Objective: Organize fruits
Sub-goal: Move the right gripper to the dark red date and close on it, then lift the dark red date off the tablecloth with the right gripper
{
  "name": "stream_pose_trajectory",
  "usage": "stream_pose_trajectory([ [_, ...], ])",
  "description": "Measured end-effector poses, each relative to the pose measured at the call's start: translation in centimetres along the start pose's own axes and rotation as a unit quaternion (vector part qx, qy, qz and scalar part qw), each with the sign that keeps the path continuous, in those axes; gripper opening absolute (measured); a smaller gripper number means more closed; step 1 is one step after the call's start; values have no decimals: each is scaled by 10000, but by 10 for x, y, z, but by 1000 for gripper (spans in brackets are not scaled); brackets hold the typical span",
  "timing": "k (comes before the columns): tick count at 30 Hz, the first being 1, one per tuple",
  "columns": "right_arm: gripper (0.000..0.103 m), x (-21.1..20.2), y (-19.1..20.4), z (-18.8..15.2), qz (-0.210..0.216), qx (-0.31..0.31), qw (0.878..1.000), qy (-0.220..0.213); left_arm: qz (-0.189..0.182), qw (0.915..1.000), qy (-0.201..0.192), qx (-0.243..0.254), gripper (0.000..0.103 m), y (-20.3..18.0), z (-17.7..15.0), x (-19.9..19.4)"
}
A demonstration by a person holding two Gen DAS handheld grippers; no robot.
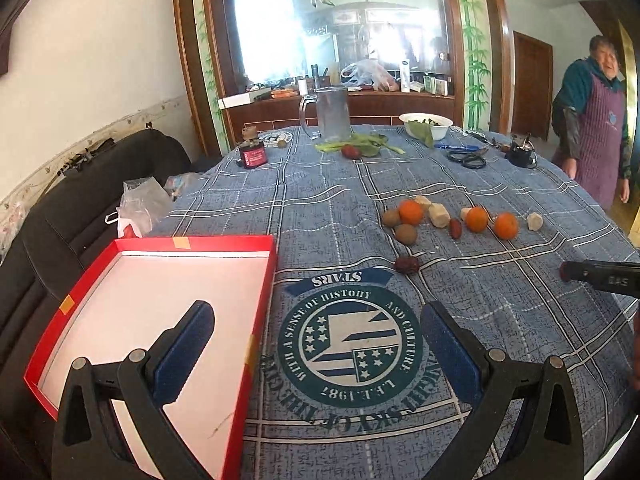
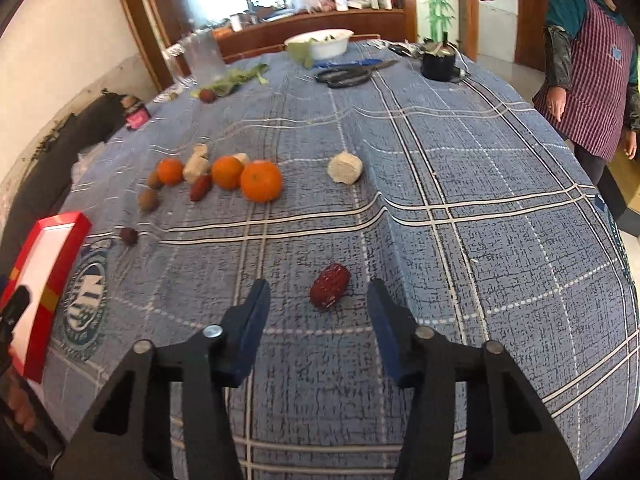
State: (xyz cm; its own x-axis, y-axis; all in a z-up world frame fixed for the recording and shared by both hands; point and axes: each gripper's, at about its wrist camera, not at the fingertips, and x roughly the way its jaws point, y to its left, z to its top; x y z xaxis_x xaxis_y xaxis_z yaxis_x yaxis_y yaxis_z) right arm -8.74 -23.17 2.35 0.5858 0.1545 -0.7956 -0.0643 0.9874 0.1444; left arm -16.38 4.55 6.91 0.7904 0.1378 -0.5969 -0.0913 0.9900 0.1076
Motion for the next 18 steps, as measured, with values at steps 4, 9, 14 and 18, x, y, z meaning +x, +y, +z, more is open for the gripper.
stream_pose_trajectory([
  [4, 35, 16, -3, 2, -141, 165, 9991, 362, -61, 10000, 24, -45, 102, 6, 2, 2],
  [9, 22, 16, 5, 1, -447, -70, 9986, 261, -173, 9998, 101, -51, 102, 6, 11, 12],
  [14, 21, 14, 3, -1, -361, -9, 9992, 146, -168, 9991, 336, 182, 102, -8, 19, 32],
  [18, 21, 4, 5, 15, 184, 159, 9996, -138, -383, 9969, 583, 359, 98, -23, 24, 53],
])
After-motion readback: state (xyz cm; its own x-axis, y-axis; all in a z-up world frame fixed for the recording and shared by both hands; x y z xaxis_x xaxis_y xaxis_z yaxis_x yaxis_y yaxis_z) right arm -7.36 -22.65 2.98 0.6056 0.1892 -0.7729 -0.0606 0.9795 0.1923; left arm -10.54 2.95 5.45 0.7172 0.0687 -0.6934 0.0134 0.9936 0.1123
